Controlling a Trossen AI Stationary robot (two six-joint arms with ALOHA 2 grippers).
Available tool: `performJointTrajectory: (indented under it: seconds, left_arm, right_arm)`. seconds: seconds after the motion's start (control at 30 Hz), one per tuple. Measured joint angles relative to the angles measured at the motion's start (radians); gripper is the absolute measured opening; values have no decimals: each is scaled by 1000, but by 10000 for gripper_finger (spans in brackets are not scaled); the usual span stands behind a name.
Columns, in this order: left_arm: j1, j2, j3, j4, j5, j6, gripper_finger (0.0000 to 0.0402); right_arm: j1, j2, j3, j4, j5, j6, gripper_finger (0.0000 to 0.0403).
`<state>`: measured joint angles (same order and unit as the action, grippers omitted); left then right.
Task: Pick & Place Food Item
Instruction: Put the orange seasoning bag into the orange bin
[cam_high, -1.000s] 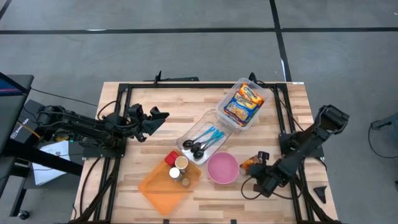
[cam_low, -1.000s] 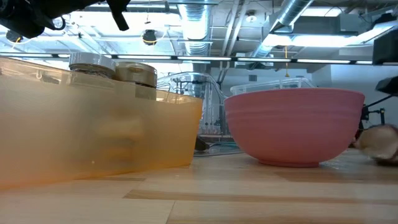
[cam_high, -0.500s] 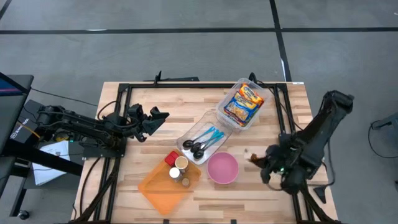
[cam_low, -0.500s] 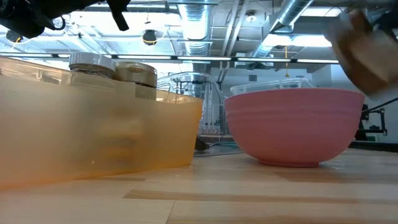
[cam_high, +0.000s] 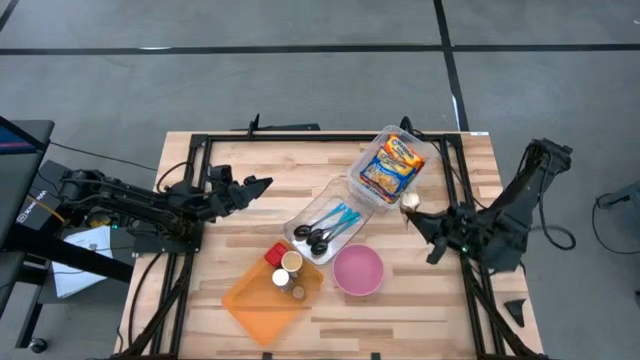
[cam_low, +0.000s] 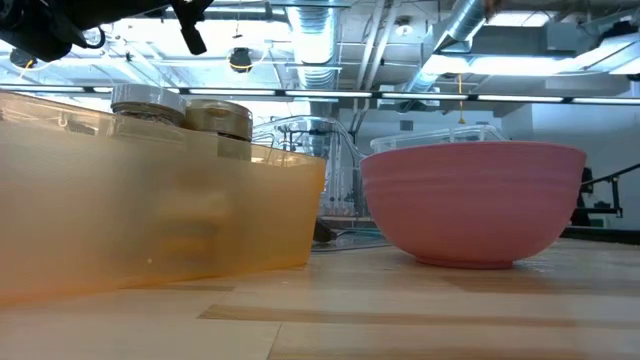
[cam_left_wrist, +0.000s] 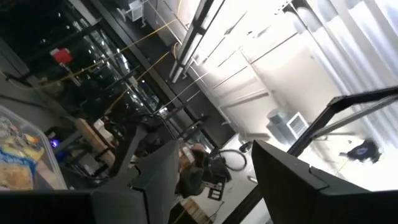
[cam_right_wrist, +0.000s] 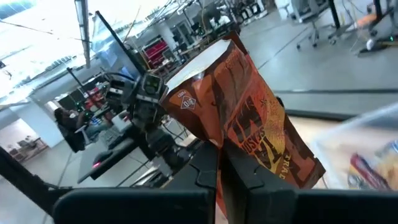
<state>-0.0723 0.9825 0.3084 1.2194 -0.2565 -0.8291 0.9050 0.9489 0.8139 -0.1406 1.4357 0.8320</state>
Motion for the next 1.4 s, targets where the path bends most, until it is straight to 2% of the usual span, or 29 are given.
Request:
performJointTrajectory:
  seconds: [0.1, 0.27, 0.37, 0.53, 0.7, 0.83, 1.03, 1.2, 1.4]
  left_arm:
    - [0, 0, 0, 1, 0, -43, 199]
    - [0, 0, 21, 2, 0, -51, 199]
    - [0, 0, 54, 2, 13, -41, 199]
    - [0, 11, 114, 0, 59, -17, 199]
    - [0, 70, 169, -8, 108, -15, 199]
    - [0, 143, 235, 7, 163, -15, 210]
    - [1, 277, 388, 35, 265, -11, 259]
    - [1, 333, 486, 39, 301, 51, 285]
    - [1, 328, 517, 39, 308, 91, 280]
  right_arm:
    - [-75, 8, 0, 227, -100, -247, 0]
    - [-240, 81, 0, 730, -400, -671, 0]
    - [-343, 133, 0, 939, -574, -783, 0]
    - [-509, 221, 0, 1066, -823, -725, 0]
    - [-634, 347, 12, 1293, -1039, -651, 0]
    - [-688, 442, 95, 1367, -1164, -629, 0]
    - [-753, 589, 282, 1363, -1330, -574, 0]
    - [-783, 646, 375, 1365, -1403, -531, 0]
    - [-777, 661, 391, 1341, -1413, -516, 0]
